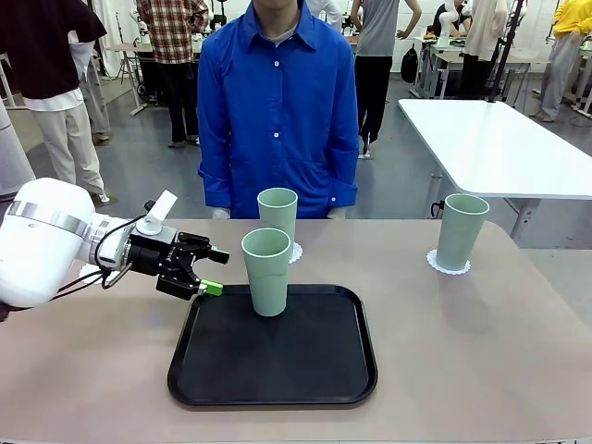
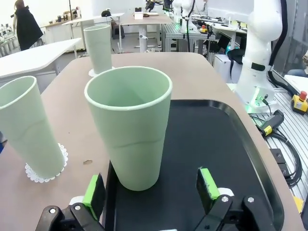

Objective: Place coasters on the table and set cups on them.
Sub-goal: Take one Reusable plastic cup from the Flat Tray and place it on a coaster set by the human.

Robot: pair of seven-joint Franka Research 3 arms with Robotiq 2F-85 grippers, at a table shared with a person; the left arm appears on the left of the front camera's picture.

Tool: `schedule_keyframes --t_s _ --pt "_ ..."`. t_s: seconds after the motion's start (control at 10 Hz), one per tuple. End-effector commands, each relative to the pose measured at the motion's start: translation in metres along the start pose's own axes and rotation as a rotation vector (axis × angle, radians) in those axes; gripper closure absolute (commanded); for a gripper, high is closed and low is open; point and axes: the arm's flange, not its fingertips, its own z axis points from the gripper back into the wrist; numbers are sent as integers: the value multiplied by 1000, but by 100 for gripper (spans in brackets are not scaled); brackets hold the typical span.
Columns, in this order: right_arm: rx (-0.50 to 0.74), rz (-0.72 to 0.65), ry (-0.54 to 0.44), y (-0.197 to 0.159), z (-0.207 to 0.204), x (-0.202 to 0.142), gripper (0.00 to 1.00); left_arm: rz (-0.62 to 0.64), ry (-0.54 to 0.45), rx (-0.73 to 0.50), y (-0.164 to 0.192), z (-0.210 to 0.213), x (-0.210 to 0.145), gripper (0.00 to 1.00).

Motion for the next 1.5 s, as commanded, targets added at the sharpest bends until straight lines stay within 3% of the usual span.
schedule_keyframes --t_s 0.0,0.4,0.8,1.4 --pt "-3 -9 7 2 0 0 0 11 -55 32 12 -14 -3 0" --pt "-3 -9 7 2 0 0 0 75 -79 2 32 -37 -22 0" --pt "-3 -9 7 2 0 0 0 68 -93 -49 30 -55 -26 0" --pt "-3 -9 7 2 0 0 0 7 -75 -27 35 -78 -23 0"
